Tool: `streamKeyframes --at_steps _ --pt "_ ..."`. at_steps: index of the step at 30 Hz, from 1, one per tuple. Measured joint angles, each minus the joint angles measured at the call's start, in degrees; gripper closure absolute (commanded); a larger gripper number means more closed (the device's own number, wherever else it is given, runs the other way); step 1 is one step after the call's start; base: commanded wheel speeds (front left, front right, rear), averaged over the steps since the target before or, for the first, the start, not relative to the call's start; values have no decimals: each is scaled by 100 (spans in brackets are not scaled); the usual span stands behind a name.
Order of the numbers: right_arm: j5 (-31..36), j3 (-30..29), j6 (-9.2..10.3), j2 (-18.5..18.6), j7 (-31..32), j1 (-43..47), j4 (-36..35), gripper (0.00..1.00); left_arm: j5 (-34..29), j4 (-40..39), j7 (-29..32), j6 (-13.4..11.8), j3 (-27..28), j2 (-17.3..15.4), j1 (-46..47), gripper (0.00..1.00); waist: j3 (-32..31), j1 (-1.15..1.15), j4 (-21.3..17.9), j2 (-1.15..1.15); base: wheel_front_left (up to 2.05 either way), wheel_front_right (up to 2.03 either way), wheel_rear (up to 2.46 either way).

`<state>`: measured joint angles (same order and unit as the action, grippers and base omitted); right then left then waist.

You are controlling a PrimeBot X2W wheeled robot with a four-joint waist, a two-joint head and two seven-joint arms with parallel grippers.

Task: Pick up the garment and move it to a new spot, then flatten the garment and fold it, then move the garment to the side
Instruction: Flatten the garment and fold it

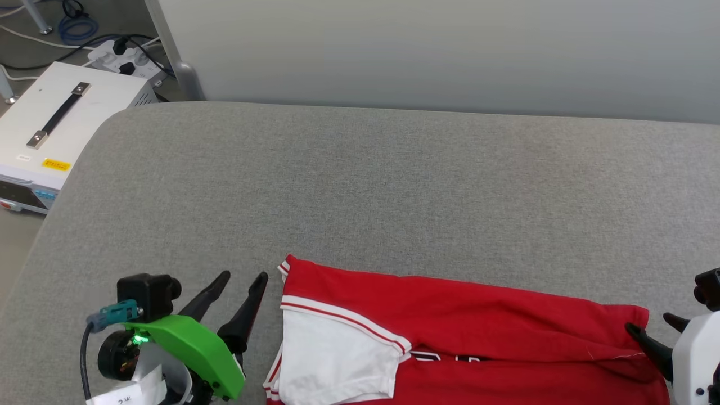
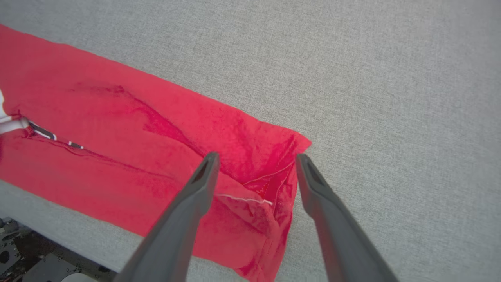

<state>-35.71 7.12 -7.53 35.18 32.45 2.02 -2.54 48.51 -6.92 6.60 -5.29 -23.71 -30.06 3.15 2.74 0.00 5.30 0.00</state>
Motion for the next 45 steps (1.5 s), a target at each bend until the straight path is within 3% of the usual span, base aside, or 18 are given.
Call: streamKeyframes --at_steps 8,16,27,42,43,44,45 --pt "430 -1007 0 -1121 413 294 255 0 -463 625 -1386 105 186 247 31 0 130 0 48 0 0 0 0" --pt "906 -1502 0 -1496 296 374 886 0 -577 1227 -1946 409 249 349 36 0 311 0 123 0 0 0 0" --pt "770 -1459 1 -1556 147 209 1446 0 -662 1512 -2070 563 328 494 169 0 501 0 207 0 0 0 0" --pt "-119 -577 76 -1426 -47 -52 1647 0 -727 1711 -2118 659 363 633 283 0 568 0 222 0 0 0 0" --pt "-146 -537 76 -1408 -64 -73 1678 11 -735 1720 -2118 660 363 635 283 0 557 0 220 0 0 0 0" --pt "-166 -505 76 -1393 -89 -85 1702 53 -736 1724 -2118 660 363 637 283 0 548 0 220 0 0 0 0" --pt "-190 -475 76 -1369 -114 -94 1737 75 -736 1727 -2118 660 361 638 283 0 536 0 219 0 0 0 0"
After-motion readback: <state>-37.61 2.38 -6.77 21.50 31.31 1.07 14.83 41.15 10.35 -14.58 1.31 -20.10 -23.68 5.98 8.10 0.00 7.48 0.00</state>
